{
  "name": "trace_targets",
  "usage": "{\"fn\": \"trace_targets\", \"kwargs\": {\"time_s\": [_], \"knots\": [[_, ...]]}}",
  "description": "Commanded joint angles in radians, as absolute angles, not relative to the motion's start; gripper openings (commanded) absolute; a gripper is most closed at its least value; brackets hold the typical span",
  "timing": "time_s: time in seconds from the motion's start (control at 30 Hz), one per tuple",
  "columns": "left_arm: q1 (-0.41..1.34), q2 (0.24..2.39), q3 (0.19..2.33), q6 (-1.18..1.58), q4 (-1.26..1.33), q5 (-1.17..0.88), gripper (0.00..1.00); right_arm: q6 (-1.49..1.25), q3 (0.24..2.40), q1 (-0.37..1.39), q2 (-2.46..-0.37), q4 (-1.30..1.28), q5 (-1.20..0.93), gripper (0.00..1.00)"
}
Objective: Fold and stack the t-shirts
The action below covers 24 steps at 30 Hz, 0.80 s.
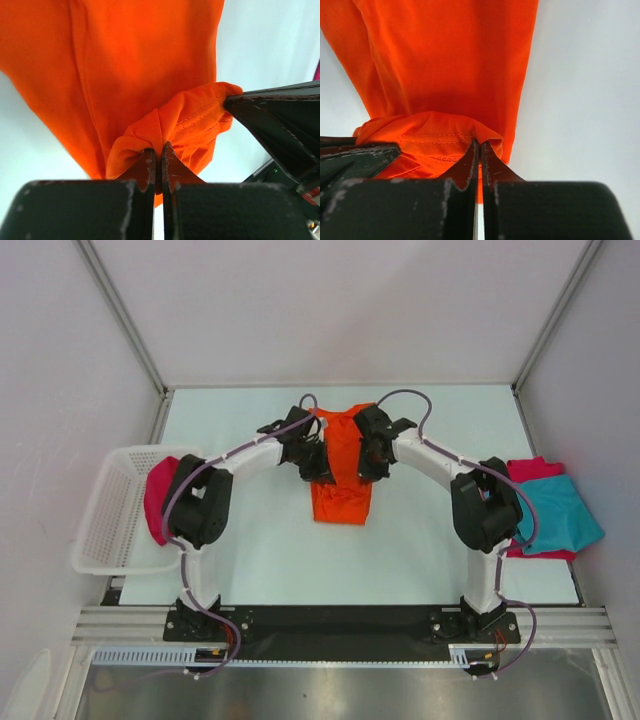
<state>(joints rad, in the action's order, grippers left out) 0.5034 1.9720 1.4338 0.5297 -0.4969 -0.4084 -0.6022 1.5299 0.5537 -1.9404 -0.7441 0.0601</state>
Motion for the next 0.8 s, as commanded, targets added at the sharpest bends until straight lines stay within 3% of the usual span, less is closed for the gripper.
{"fn": "trace_targets", "kwargs": {"time_s": [0.0,0.3,0.33,0.4,0.43,0.47,0.53,0.63,0.77], "knots": [[0.456,1.999,1.535,0.508,-0.511,-0.434,0.00,-0.555,1.624,0.531,-1.988,-0.750,0.041,0.00],[0.423,2.069,1.621,0.500,-0.545,-0.452,0.04,-0.523,1.756,0.502,-2.100,-0.778,0.011,0.00],[0.423,2.074,1.623,0.500,-0.546,-0.454,0.19,-0.523,1.764,0.497,-2.109,-0.779,0.009,0.00],[0.423,2.079,1.621,0.500,-0.545,-0.450,0.40,-0.525,1.778,0.491,-2.129,-0.781,0.009,0.00],[0.423,2.080,1.620,0.500,-0.546,-0.445,0.58,-0.526,1.781,0.485,-2.135,-0.779,0.009,0.01],[0.423,2.083,1.620,0.502,-0.545,-0.439,0.67,-0.525,1.782,0.483,-2.138,-0.772,0.009,0.13],[0.423,2.086,1.620,0.500,-0.545,-0.433,0.84,-0.517,1.790,0.477,-2.157,-0.767,-0.026,0.16],[0.423,2.091,1.618,0.500,-0.545,-0.425,0.96,-0.508,1.804,0.469,-2.172,-0.762,-0.023,0.24],[0.423,2.076,1.600,0.497,-0.548,-0.417,0.97,-0.496,1.815,0.463,-2.154,-0.765,-0.002,0.29]]}}
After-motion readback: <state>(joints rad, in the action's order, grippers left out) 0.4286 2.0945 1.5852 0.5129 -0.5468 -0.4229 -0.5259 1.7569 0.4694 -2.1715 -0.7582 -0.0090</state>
